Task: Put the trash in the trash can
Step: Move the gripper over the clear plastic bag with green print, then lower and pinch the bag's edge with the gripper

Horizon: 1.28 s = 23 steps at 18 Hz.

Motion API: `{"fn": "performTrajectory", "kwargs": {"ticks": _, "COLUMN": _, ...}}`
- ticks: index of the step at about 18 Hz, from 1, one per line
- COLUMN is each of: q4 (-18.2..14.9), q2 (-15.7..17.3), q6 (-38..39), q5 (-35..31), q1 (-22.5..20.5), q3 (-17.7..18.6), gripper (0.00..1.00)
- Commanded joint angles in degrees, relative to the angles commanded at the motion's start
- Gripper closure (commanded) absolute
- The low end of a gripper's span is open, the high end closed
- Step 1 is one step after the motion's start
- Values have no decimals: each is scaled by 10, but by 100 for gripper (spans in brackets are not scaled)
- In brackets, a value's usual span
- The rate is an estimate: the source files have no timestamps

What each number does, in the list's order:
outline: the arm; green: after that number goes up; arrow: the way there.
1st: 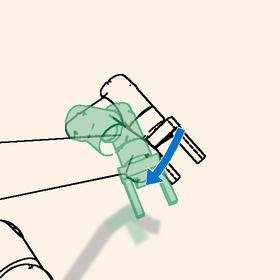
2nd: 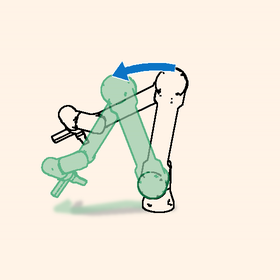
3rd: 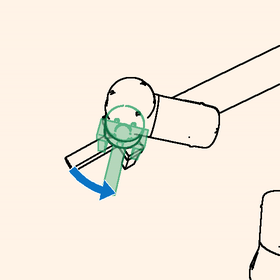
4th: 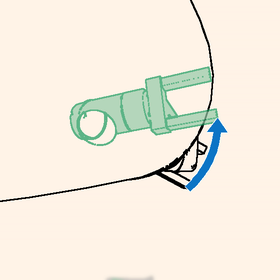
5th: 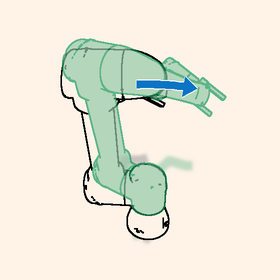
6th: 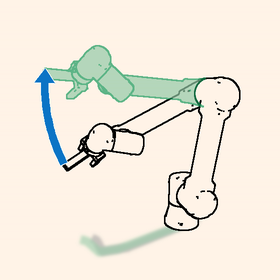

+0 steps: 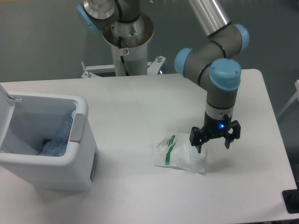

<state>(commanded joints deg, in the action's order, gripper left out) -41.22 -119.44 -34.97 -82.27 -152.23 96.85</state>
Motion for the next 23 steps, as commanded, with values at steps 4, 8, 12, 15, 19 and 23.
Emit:
{"fn": "performTrajectory", "kwargs": {"ticks": 4, "q4": 1, "q2": -13, "q6": -20, "q5": -1, "q1": 2, "q3": 2, "gripper": 0}}
{"fn": "performTrajectory", "kwargs": {"ticks": 8, "q4": 3, "q2": -34, "q6": -20, "q5": -11, "q1": 14, "q3": -2, "gripper": 0}}
{"fn": "performTrajectory", "kwargs": {"ticks": 12, "q4": 3, "q2": -35, "q6": -20, "q5": -20, "q1": 19, "q3": 1, "gripper": 0}}
{"fn": "performTrajectory", "kwargs": {"ticks": 15, "q4": 3, "q2": -39, "q6": -19, "q5": -31, "q1": 27, "q3": 3, "gripper": 6}}
{"fn": "performTrajectory", "kwargs": {"ticks": 19, "q4": 1, "q2": -33, "q6": -16, "q5": -32, "q1": 28, "q3": 5, "gripper": 58}}
{"fn": "performTrajectory", "kwargs": {"ticks": 23, "q4": -1, "q2": -26, "q6": 7, "q5": -33, "q1": 30, "q3": 6, "gripper": 100}}
